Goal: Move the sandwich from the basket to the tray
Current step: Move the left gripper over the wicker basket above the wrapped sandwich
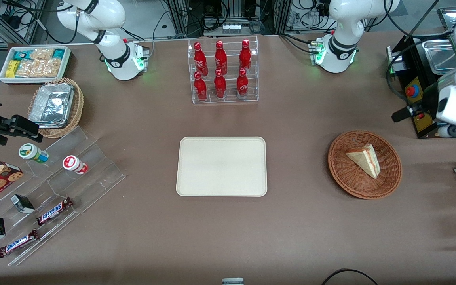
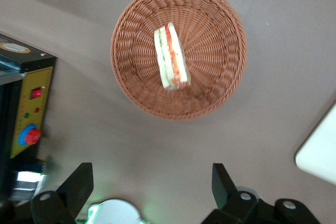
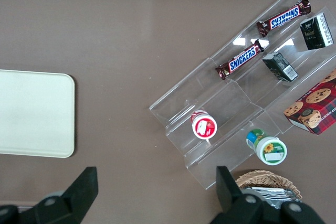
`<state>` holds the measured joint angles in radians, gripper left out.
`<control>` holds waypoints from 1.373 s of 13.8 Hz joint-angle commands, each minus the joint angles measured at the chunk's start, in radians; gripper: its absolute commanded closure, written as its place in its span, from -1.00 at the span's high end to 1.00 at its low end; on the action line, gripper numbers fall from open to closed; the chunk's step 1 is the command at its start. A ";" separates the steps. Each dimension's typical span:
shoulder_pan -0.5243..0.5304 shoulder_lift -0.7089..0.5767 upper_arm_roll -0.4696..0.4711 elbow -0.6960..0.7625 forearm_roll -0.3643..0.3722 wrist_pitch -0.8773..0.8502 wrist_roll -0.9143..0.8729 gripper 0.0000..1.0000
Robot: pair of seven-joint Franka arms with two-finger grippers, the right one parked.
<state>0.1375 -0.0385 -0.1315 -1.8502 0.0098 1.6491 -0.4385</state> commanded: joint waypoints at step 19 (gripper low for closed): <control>0.010 0.213 0.018 -0.371 0.002 0.683 -0.224 1.00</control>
<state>0.1416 0.1660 -0.1077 -2.2114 0.0046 2.3104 -0.6449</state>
